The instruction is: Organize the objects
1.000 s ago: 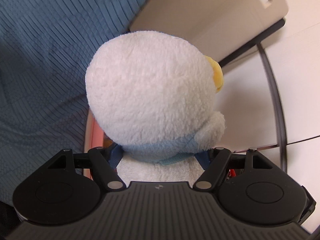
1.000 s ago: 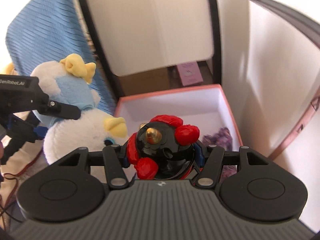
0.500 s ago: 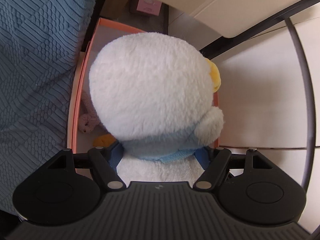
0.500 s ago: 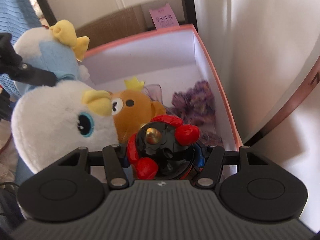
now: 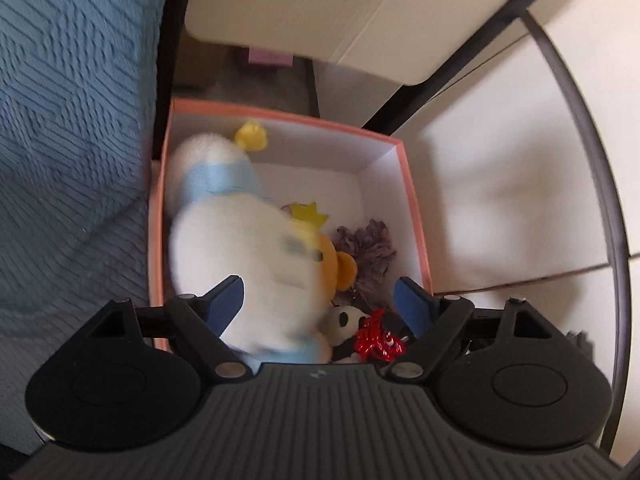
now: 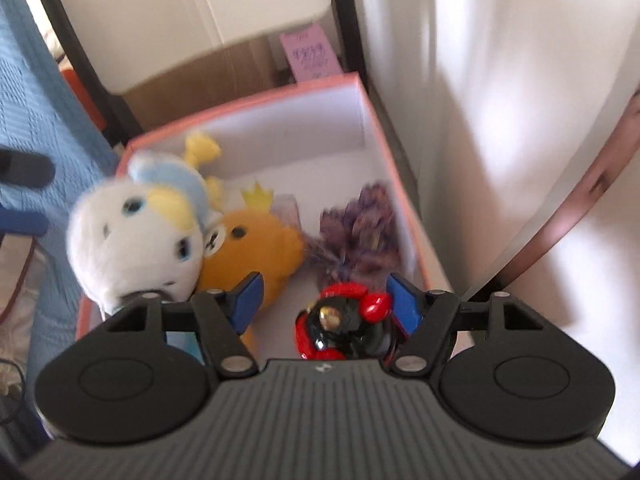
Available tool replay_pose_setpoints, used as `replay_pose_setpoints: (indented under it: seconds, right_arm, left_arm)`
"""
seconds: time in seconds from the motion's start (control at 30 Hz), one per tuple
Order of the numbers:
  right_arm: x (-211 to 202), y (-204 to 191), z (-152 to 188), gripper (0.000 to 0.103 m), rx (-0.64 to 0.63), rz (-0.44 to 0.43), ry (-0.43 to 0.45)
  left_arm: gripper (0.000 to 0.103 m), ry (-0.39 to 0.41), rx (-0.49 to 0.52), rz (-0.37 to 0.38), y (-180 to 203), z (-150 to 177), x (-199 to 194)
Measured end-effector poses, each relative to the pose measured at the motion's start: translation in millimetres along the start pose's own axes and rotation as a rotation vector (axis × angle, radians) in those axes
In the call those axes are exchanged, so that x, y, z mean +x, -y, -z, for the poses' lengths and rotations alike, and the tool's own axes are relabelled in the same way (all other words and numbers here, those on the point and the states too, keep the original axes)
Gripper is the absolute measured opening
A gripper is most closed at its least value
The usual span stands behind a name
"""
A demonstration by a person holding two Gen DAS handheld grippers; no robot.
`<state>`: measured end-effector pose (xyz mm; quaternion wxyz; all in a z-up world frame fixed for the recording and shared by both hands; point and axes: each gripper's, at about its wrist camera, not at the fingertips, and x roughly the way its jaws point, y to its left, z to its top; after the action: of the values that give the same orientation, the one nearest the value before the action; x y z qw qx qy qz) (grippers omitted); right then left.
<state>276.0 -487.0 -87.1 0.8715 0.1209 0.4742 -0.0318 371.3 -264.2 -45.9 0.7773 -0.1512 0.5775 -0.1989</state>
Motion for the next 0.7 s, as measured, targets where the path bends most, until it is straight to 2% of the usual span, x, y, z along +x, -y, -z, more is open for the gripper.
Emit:
replay_pose_setpoints:
  seconds: [0.4,0.7]
  right_arm:
    - [-131.1,-38.7,-19.3,0.07,-0.02,-0.064,0.211]
    - [-204.4,-68.5,17.5,0.07,-0.04,-0.088,0.289]
  left_arm:
    - [0.086,0.207,0.088,-0.002,11.7,55.4,-129.4]
    - [0.086,0.331,0.155,-0.006,8.6,119.7,-200.8]
